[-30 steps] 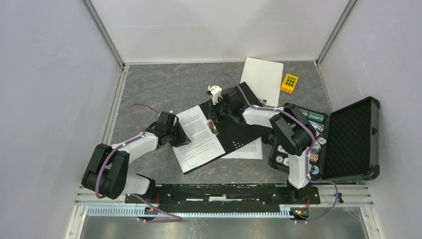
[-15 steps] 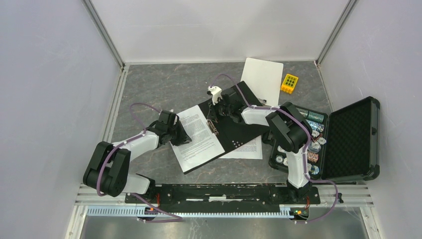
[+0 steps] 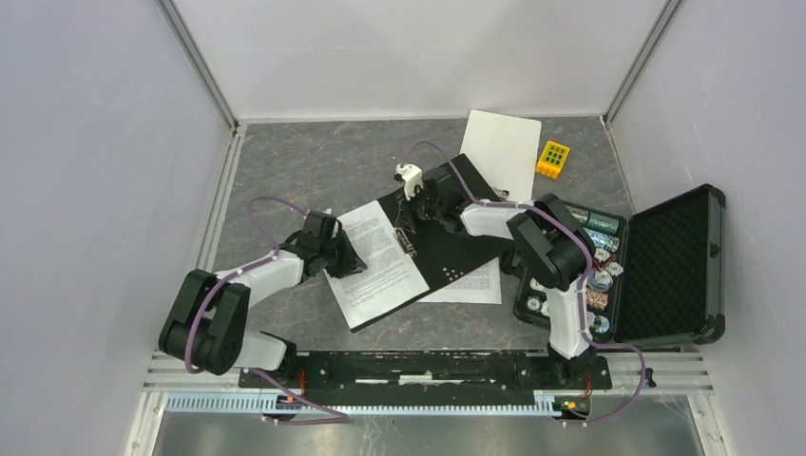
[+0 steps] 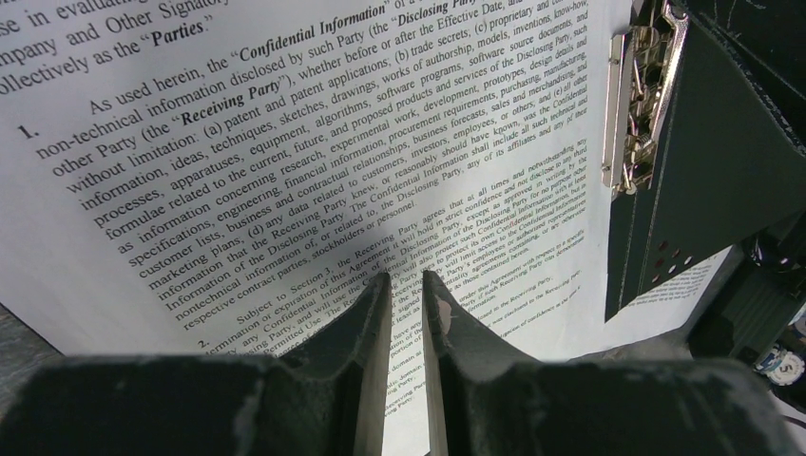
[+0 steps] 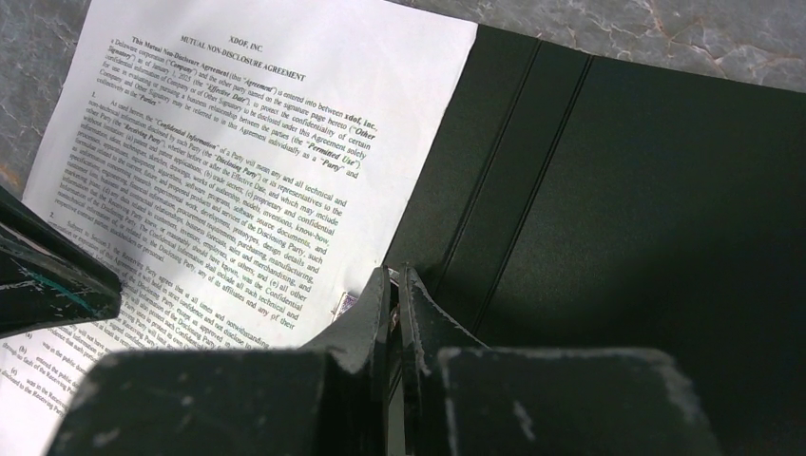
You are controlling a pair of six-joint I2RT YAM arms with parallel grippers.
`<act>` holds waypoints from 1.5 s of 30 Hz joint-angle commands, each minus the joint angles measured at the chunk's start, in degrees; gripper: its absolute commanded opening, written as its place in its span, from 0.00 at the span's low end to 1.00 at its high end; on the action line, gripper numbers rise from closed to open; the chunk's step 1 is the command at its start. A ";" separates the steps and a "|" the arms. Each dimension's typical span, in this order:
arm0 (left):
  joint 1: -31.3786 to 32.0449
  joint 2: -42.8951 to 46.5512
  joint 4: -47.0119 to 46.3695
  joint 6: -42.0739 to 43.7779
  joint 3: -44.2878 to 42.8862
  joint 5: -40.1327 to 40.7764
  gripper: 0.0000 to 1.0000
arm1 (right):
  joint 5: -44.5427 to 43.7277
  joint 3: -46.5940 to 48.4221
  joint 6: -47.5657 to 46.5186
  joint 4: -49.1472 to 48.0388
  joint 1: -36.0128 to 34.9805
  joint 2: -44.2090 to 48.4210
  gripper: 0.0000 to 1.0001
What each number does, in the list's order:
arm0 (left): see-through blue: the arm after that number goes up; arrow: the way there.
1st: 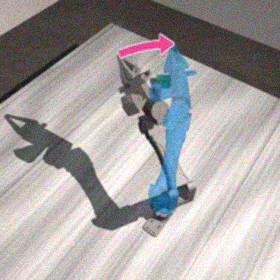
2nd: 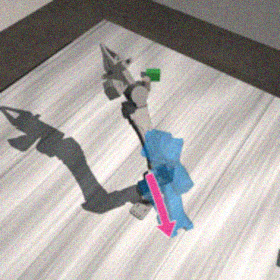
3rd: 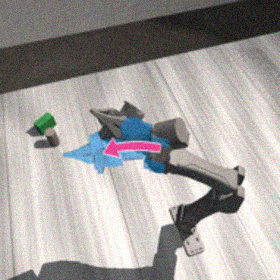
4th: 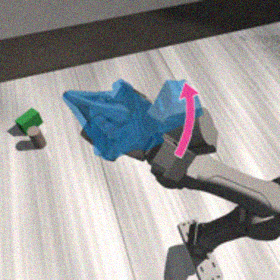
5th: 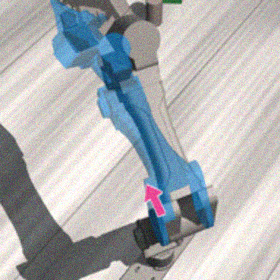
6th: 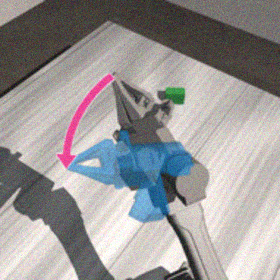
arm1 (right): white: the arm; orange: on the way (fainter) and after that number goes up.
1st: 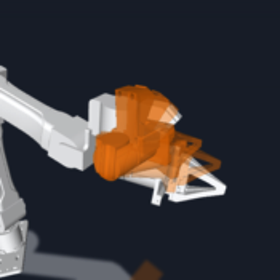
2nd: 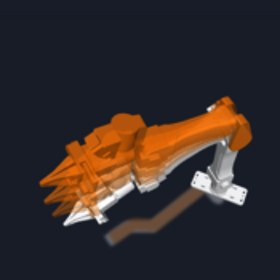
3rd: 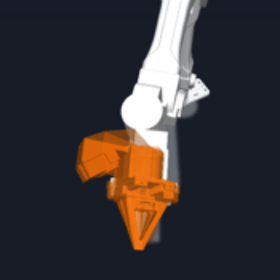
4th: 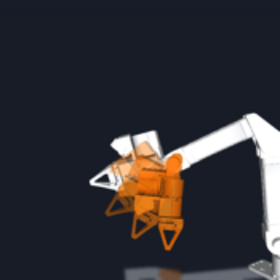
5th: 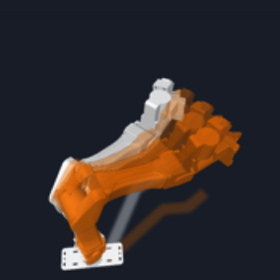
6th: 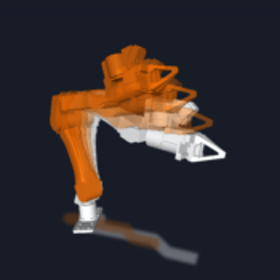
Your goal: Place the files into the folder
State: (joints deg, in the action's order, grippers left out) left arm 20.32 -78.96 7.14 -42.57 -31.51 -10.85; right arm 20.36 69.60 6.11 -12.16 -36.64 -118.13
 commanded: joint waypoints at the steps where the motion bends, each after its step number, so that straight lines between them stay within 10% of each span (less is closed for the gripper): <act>1: 0.07 -1.64 0.10 0.76 2.13 0.75 0.26 | -3.53 0.12 -4.11 15.23 -0.27 -6.67 0.06; 45: 0.15 -3.93 0.60 2.14 1.19 1.01 0.24 | 3.52 8.83 -8.83 26.20 0.61 -13.12 0.04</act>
State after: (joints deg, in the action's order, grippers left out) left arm 20.32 -80.42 4.58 -42.57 -31.44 -12.16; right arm 31.07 80.86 -0.82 1.54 -34.37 -123.70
